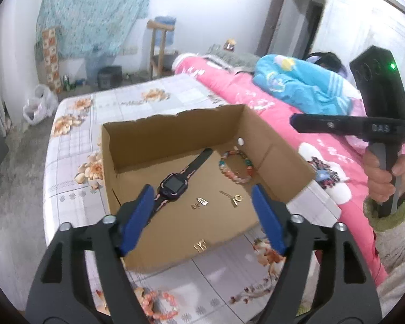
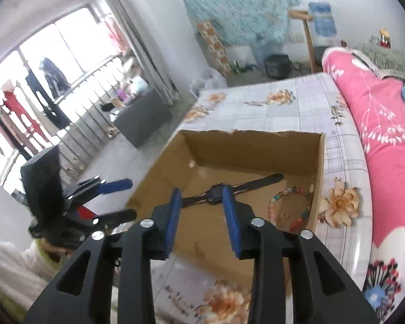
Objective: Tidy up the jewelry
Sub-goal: 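Open the right tool to drop the silver clasp into the box, then move both open tools from the box back over the flower mat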
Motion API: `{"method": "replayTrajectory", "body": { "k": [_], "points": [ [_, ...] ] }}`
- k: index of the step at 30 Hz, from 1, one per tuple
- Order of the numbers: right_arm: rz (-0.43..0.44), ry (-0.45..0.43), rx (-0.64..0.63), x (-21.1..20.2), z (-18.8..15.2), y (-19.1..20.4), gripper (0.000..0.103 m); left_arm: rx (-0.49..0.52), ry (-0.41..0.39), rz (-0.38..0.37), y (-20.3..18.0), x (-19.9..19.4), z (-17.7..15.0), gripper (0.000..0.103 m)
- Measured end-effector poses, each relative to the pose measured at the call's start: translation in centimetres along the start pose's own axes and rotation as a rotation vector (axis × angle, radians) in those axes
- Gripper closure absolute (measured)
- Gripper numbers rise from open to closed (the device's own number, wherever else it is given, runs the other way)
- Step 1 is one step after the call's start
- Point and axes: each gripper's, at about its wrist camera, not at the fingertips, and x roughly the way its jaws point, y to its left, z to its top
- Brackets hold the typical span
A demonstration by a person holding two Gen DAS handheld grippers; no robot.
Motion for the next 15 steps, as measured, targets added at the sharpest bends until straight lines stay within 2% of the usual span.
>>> {"method": "replayTrajectory", "body": {
  "k": [3, 6, 11, 15],
  "points": [
    [0.046, 0.01, 0.001, -1.6, -2.8, 1.0, 0.06, 0.017, -0.015, -0.036, -1.0, -1.4, -1.3, 0.019],
    [0.038, 0.034, 0.029, -1.8, -6.1, 1.1, 0.058, 0.039, 0.004, -0.079, -2.1, -2.2, -3.3, 0.015],
    [0.012, 0.093, 0.159, 0.3, -10.9, -0.8, 0.058, 0.036, 0.1, -0.076, -3.3, 0.1, -7.2, 0.013],
    [-0.129, 0.152, 0.224, 3.0, -13.8, -2.2, 0.058, 0.015, 0.21, -0.013, -3.9, 3.9, -10.0, 0.013]
  ]
}}
